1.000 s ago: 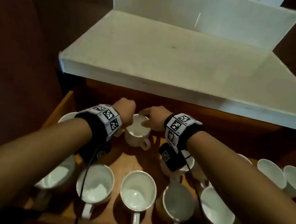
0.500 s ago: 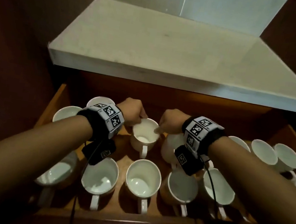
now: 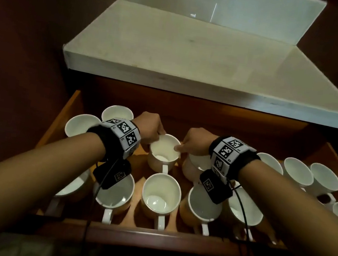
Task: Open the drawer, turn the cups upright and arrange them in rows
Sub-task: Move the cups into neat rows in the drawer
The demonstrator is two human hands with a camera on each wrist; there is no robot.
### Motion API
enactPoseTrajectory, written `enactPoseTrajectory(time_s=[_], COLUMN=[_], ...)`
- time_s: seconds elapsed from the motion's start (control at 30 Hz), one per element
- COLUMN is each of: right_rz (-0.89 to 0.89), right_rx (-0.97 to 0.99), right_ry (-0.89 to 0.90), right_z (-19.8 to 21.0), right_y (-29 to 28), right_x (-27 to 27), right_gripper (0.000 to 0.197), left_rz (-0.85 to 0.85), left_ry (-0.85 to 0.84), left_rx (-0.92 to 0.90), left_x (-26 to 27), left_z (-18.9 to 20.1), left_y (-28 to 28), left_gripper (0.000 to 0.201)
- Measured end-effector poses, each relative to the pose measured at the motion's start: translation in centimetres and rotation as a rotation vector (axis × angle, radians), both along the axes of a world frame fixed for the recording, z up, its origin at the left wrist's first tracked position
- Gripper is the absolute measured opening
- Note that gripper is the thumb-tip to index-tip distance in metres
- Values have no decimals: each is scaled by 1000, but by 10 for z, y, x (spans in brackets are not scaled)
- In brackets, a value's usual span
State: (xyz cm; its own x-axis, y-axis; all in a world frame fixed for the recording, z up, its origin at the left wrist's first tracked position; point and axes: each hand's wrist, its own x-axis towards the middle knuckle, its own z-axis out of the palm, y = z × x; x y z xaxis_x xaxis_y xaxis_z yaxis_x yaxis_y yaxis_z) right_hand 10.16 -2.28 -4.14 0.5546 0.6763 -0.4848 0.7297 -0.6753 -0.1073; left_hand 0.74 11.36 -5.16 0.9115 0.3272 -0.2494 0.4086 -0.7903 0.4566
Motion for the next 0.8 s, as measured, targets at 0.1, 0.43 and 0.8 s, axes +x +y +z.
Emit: enactPoseTrajectory(time_s=[0.1,0.43,0.8], right_rz=[5,-7,-12], right_rx=[6,11,3], right_ry=[-7,14,4], right_z=[-1,-1,9], right_y=[-1,-1,5], right_x=[-1,-2,2], right_gripper=[48,45,47], left_rz=[20,18,41], left_ry=[16,5,97], left_rx=[-37,1,-55], left_x=[-2,2,-9], left_z=[1,4,23], left_y=[-4,-3,2], left_gripper=[33,31,57])
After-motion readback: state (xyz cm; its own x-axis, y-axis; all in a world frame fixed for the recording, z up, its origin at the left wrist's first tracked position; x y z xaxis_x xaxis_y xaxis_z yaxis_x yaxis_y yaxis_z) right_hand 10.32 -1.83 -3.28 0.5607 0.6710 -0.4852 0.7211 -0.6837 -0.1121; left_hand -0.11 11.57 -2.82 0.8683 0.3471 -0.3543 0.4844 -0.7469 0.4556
